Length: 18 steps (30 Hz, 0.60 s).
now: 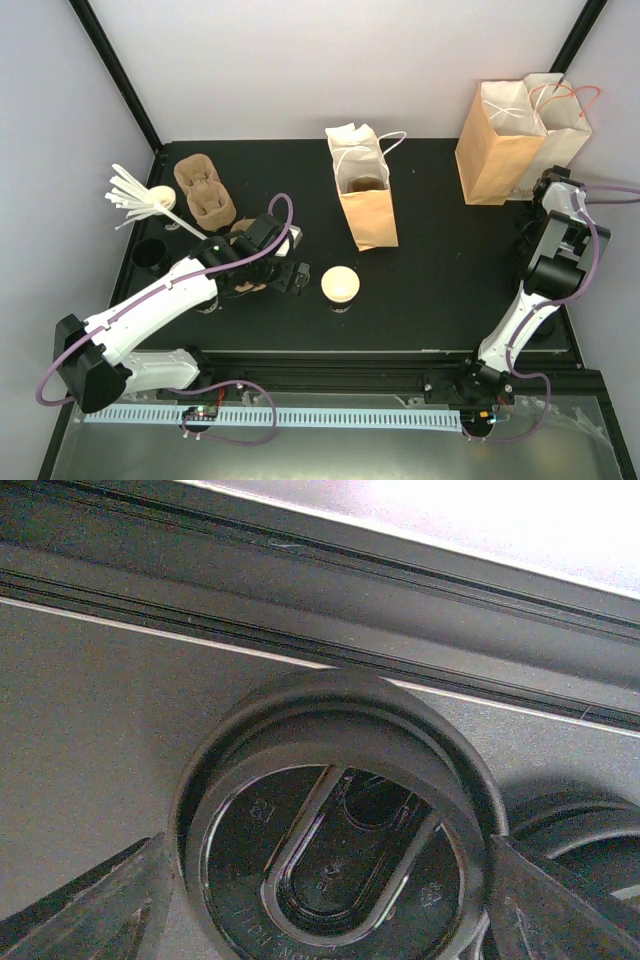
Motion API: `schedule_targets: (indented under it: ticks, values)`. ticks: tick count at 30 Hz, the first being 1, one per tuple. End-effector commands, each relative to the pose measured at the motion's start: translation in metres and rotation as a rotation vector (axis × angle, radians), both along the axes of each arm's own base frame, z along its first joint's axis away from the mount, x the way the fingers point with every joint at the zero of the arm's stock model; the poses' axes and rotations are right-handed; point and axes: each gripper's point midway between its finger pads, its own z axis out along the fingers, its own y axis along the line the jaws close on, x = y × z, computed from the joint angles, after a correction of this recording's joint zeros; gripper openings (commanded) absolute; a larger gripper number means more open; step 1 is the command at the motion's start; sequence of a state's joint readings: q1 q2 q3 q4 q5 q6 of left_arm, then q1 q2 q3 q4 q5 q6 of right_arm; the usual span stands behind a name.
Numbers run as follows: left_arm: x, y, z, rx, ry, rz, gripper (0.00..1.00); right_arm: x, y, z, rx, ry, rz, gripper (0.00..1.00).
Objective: Pack the takeout coffee
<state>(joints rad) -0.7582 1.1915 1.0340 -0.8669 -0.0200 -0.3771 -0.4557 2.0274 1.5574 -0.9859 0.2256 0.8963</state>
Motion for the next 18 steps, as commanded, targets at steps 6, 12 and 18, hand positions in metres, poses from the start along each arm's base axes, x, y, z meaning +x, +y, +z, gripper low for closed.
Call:
schedule_targets:
  ticks: [6,12,18]
  values:
    - [0.003,-0.005,0.014,-0.027,-0.012,-0.015,0.99,-0.012,-0.004,-0.001,-0.011,0.026,-0.018,0.79]
    - [0.002,-0.004,0.015,-0.027,-0.013,-0.014,0.99,-0.012,0.000,0.016,-0.011,-0.020,-0.010,0.77]
    - [0.003,-0.004,0.017,-0.034,-0.017,-0.015,0.99,-0.010,0.012,0.048,-0.018,-0.113,0.031,0.79]
